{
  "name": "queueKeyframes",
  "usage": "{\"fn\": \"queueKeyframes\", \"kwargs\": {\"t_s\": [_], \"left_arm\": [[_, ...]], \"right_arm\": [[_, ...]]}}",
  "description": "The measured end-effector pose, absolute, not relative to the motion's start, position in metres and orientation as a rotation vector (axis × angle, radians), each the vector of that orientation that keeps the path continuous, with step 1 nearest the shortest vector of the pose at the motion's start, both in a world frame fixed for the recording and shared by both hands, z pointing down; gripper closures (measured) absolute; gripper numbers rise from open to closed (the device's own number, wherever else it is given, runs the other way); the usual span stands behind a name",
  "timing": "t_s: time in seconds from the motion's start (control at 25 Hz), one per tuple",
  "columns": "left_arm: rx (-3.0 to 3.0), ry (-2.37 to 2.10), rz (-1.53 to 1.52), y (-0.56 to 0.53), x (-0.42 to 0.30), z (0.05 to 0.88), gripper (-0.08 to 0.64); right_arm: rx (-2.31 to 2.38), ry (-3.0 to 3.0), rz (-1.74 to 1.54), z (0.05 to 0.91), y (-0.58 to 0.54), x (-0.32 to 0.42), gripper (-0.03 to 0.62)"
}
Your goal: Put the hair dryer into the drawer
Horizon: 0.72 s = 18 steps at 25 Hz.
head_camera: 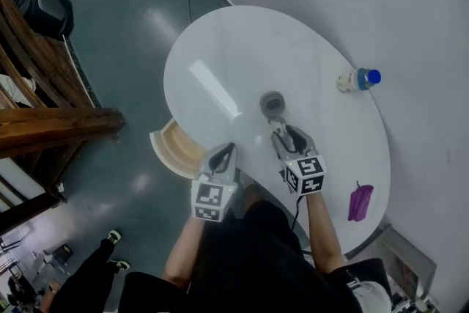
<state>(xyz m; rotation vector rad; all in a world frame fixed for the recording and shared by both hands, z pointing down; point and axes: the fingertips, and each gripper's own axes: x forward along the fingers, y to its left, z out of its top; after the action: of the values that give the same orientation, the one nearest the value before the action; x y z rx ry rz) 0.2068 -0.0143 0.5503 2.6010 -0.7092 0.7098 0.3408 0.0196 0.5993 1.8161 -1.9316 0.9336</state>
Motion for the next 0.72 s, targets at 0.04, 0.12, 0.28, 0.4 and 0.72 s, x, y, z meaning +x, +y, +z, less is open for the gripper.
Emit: {"fn": "queueKeyframes", "kwargs": {"t_s": [0.04,0.12,0.28,0.4,0.72], "left_arm": [[2.595,-0.718,0.712,-0.015,0.207,0.552,0.552],[2.580,-0.739,0.715,-0.015,0.206,0.555,0.552],[2.550,-0.776,0.721,-0.014,0.200,0.562,0.552],[2.532,-0.803,0.725,-0.014,0.194,0.565,0.552],[2.488,-0.846,0.729,-0.017,0.189,0.575,0.552]], "right_arm": [[1.803,-1.924,0.939,0.605,0.018,0.342,0.414],[1.787,-1.902,0.929,0.617,0.015,0.345,0.382],[1.744,-1.867,0.910,0.637,0.010,0.348,0.338],[1.723,-1.853,0.909,0.647,0.003,0.348,0.323],[1.650,-1.824,0.943,0.668,-0.007,0.346,0.321]]}}
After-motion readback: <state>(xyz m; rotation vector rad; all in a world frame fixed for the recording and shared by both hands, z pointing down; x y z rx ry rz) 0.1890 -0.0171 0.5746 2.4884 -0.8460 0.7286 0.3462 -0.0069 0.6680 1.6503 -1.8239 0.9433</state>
